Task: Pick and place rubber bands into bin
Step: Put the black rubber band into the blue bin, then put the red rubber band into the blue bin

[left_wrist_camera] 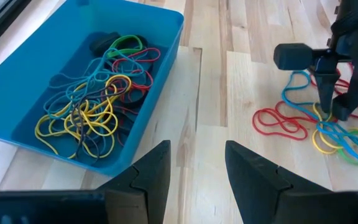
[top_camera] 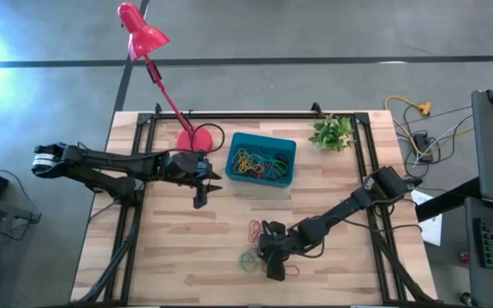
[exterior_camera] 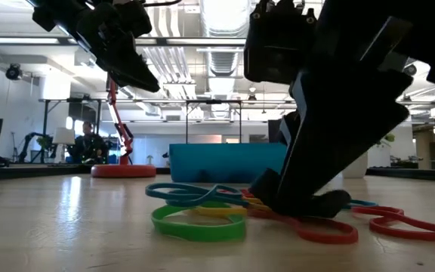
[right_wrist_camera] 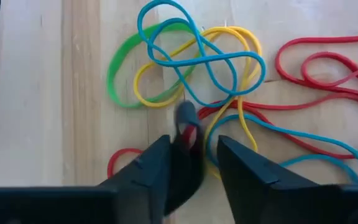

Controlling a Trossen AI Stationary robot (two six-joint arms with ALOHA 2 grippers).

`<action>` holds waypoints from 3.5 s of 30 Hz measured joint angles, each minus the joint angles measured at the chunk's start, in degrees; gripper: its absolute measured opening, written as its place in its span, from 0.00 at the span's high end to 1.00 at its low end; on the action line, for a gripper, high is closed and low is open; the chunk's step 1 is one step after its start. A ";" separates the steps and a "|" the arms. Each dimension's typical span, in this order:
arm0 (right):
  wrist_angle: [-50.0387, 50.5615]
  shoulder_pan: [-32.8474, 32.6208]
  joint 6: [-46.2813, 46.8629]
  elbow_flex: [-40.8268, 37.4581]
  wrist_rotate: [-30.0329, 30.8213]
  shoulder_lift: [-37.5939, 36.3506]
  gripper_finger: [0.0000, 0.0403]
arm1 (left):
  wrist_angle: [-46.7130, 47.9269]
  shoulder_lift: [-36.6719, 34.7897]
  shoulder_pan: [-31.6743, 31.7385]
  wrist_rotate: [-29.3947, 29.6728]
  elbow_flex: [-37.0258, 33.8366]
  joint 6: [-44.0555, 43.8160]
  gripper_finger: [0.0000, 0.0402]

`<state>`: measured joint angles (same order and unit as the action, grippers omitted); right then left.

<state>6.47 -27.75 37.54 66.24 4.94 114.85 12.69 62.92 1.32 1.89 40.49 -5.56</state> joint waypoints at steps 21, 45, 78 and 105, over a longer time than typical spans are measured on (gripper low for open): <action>8.67 2.09 -2.03 -0.02 9.44 -13.23 0.97 | -0.55 0.00 0.07 0.01 0.00 -0.02 0.66; 23.39 35.15 -11.11 -0.05 17.50 -20.19 0.97 | -9.26 0.02 -0.33 -3.52 0.00 -5.37 0.66; 30.96 22.45 -22.93 -0.69 -8.04 -19.92 0.68 | -17.00 18.83 -0.39 -17.82 0.50 2.30 0.66; 30.93 -9.69 31.65 -11.88 8.52 -19.96 0.78 | -16.18 38.64 -7.97 -9.97 16.13 6.97 0.66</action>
<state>37.40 -37.44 69.19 54.36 13.46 94.89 -3.49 101.55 -6.64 -8.08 56.62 1.40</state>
